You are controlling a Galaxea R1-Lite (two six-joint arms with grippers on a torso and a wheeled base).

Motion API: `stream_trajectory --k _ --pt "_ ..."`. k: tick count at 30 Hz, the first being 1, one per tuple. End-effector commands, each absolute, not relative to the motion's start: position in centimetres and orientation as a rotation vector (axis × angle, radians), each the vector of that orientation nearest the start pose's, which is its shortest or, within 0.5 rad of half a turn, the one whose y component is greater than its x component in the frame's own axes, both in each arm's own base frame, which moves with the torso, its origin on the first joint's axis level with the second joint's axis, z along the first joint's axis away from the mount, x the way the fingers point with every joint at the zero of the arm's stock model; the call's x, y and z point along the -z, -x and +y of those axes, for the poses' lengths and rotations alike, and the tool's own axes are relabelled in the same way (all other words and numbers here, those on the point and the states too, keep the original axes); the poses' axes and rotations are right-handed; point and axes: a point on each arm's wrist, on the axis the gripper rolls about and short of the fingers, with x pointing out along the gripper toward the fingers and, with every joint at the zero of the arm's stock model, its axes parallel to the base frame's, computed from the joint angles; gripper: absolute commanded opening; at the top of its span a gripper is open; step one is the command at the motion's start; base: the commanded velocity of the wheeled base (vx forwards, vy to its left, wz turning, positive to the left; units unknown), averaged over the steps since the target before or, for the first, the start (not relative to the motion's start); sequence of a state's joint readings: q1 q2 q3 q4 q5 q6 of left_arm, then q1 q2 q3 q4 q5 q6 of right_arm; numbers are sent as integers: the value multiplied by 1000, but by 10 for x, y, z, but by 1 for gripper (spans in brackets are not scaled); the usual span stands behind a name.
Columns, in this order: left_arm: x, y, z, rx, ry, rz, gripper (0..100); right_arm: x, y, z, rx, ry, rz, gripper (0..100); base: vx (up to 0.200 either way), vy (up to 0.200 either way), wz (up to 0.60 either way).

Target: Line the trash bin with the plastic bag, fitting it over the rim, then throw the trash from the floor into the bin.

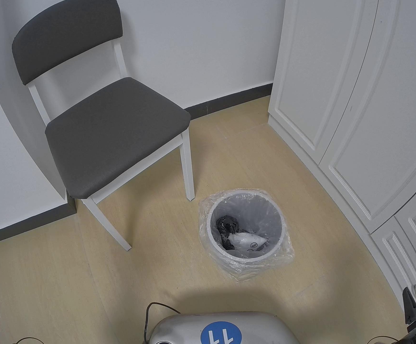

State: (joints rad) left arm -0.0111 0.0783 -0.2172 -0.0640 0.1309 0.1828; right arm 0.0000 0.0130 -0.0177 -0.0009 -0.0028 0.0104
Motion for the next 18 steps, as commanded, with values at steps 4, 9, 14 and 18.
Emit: stream_trajectory --k 4,9,14,18 --pt "-125 40 3 -142 -154 -220 100 -76 23 0 3 -11 -3 100 0 0 0" --pt "-108 31 3 -126 -147 -196 100 -76 23 0 3 -11 -3 100 0 0 0" --pt "-94 25 3 -110 -146 -170 100 -76 23 0 3 -14 -3 100 0 0 0" --pt "-88 24 2 -96 -108 -122 100 -76 23 0 5 -15 -3 100 0 0 0"
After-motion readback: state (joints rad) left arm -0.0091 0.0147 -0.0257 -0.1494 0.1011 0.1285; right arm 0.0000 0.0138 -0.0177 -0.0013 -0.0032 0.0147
